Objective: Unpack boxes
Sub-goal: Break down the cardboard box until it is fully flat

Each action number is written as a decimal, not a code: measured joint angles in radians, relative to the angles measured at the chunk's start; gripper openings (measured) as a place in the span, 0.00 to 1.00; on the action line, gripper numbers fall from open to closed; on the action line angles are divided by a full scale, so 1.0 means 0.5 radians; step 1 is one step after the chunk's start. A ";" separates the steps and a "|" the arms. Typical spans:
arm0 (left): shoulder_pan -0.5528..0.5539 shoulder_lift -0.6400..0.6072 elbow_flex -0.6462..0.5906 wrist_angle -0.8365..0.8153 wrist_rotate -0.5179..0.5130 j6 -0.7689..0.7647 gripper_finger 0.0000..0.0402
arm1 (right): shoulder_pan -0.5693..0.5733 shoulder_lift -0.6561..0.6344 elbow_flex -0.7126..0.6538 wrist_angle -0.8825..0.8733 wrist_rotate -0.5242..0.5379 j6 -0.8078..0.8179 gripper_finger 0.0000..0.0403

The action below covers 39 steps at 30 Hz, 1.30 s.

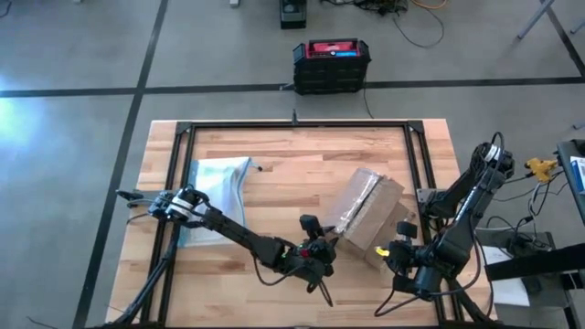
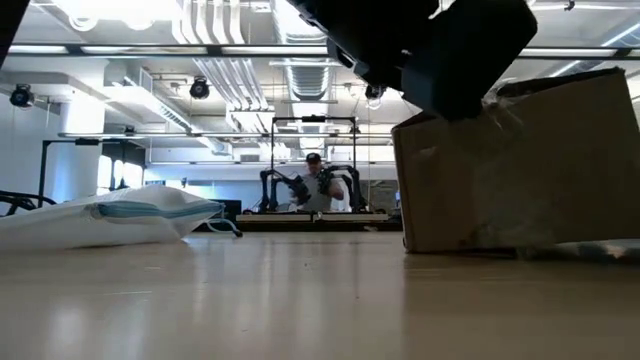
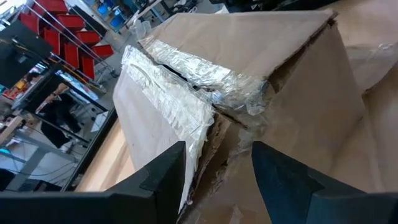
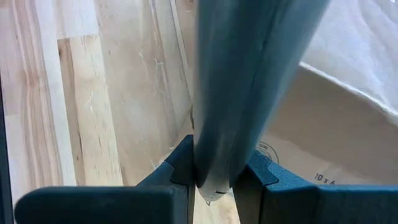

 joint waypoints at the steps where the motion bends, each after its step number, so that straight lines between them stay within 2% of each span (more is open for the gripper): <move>1: 0.006 0.000 0.000 0.002 0.000 0.009 0.42 | 0.000 0.000 0.000 0.000 0.001 0.000 0.12; 11: 0.036 -0.026 -0.001 0.036 0.053 0.033 0.41 | 0.000 0.000 -0.001 -0.001 0.050 0.005 0.12; 20: 0.041 -0.044 0.046 0.032 0.048 0.212 0.40 | 0.000 0.000 -0.002 0.000 0.050 0.035 0.12; 34: 0.145 -0.042 0.053 -0.159 0.068 0.246 0.41 | 0.000 0.000 -0.003 0.008 0.049 0.036 0.12; 39: 0.207 -0.041 0.050 -0.142 0.216 0.218 0.39 | 0.000 0.000 -0.003 0.013 0.049 0.037 0.12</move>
